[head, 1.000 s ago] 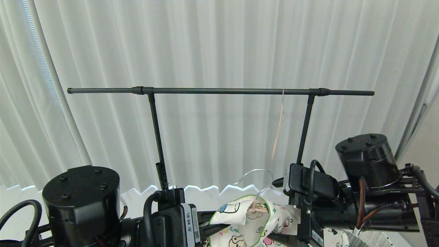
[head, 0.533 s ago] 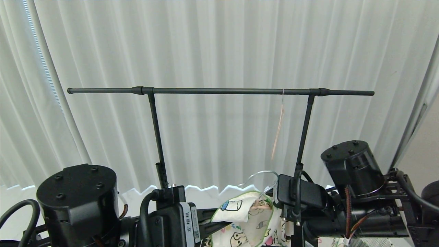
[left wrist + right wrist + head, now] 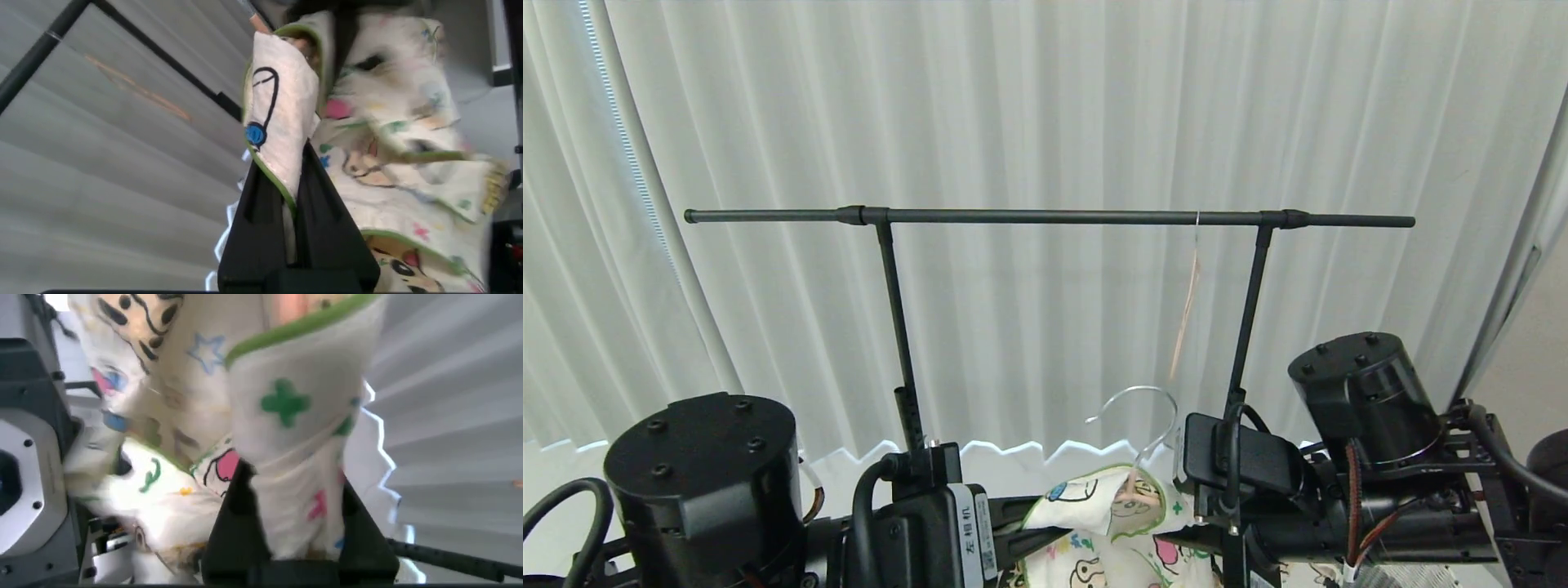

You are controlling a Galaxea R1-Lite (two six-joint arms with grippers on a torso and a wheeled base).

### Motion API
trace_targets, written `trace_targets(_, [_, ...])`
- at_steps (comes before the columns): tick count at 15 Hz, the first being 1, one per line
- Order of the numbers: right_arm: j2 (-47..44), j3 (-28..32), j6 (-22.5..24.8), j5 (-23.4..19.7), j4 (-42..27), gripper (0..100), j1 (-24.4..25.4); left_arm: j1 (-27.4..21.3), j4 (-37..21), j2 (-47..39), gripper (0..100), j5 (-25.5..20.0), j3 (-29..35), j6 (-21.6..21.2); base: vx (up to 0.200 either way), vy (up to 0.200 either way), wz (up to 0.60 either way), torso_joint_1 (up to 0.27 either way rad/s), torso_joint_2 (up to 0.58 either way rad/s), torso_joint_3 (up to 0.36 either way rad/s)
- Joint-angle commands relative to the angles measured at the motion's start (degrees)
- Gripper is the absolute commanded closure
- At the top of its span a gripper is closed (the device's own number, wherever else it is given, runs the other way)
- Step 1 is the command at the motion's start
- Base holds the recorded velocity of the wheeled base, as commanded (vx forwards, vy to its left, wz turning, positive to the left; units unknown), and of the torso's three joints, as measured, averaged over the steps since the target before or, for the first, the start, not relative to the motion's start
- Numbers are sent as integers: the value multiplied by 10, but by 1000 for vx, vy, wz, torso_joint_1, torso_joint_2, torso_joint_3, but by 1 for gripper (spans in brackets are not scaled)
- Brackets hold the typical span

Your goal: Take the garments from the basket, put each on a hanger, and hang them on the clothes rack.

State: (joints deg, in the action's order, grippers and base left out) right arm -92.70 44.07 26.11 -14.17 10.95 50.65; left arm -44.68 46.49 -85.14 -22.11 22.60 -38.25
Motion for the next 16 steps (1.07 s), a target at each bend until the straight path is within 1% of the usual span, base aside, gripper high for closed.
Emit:
trace_targets(1, [2, 4, 0, -1, 2, 100, 1, 0, 0, -1, 100, -1, 0, 0, 0, 0, 0, 0, 0, 0])
trace_targets(5, [12, 23, 3, 1, 2, 100, 1, 1, 0, -1, 100, 5, 1, -1, 0, 0, 0, 0, 0, 0])
trace_targets(6, [20, 23, 5, 2, 2, 100, 1, 1, 0, -2, 0, 10, 0, -1, 0, 0, 0, 0, 0, 0])
trace_targets(7, [28, 22, 21, 4, 1, 100, -3, 3, 0, -3, 0, 21, 1, 3, 0, 0, 0, 0, 0, 0])
trace_targets(8, [36, 23, 68, 6, 0, 100, -20, 7, 0, -2, 0, 32, 1, 5, 0, 0, 0, 0, 0, 0])
trace_targets(9, [44, 23, 121, 7, -1, 100, -38, 12, 0, -1, 0, 33, 1, 5, 0, 0, 0, 0, 0, 0])
trace_targets(10, [52, 22, 156, 10, -4, 100, -52, 13, 0, 0, 0, 33, 1, 6, 0, 0, 0, 0, 0, 0])
trace_targets(12, [67, 22, 181, 12, -16, 100, -69, 23, 4, 0, 0, 34, 3, 14, 0, 0, 0, 0, 0, 0])
trace_targets(14, [76, 22, 183, 12, -17, 100, -82, 50, 4, 2, 0, 34, 0, 25, 0, 0, 0, 0, 0, 0])
trace_targets(15, [77, 22, 183, 12, -17, 100, -87, 72, 4, 2, 0, 34, -5, 28, 0, 0, 0, 0, 0, 0])
trace_targets(16, [78, 22, 183, 12, -16, 100, -91, 109, 4, 0, 0, 34, -21, 28, 0, 0, 0, 0, 0, 0])
